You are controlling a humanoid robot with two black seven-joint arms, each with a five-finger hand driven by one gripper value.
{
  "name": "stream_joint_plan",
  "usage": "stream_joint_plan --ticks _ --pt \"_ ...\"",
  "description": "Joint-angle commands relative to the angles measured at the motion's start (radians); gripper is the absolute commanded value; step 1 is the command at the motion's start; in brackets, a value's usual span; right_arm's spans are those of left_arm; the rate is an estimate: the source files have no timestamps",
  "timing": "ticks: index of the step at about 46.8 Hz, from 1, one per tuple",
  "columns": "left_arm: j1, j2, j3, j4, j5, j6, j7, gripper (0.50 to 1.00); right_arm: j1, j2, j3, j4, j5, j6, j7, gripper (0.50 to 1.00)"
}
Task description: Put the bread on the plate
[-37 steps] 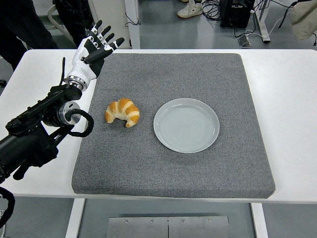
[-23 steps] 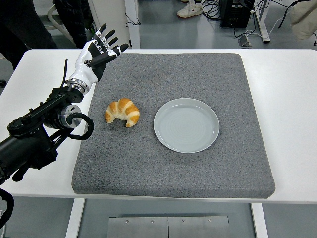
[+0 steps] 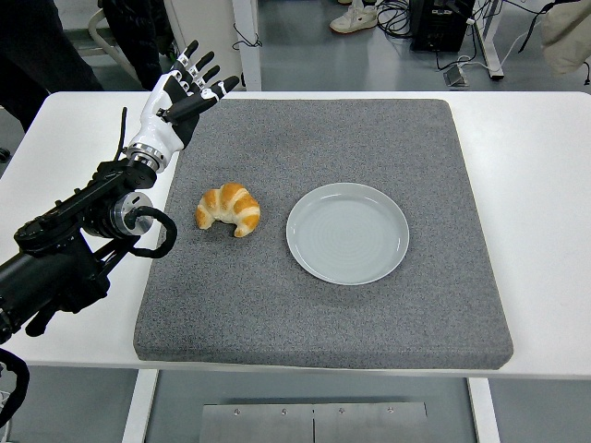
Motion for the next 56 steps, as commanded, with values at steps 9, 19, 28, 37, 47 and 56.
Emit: stream_joint_plan --ticks 9,19,28,37,47,56 --pt "-0.004 0.001 -0.001 0.000 0.000 0.000 0.002 0.960 0.000 0.000 0.000 0.000 0.000 0.000 0.001 1.000" --pt "-0.009 -0.001 0.000 0.000 0.000 0.000 0.002 0.958 0.000 0.000 -0.002 0.000 0.000 0.000 0.001 1.000" --pt "-0.007 -0.003 -0.001 0.001 -0.002 0.000 0.002 0.958 0.000 0.000 -0.002 0.000 0.000 0.000 0.001 1.000" --pt "-0.007 -0.004 0.000 0.003 -0.002 0.000 0.002 0.957 0.000 0.000 -0.002 0.000 0.000 0.000 0.001 1.000" --pt "-0.012 -0.006 0.002 0.001 -0.002 0.007 0.006 0.957 0.000 0.000 -0.003 0.000 0.000 0.000 0.001 1.000" --pt "-0.013 -0.006 0.002 0.001 -0.002 0.012 0.008 0.958 0.000 0.000 -0.002 0.000 0.000 0.000 0.001 1.000"
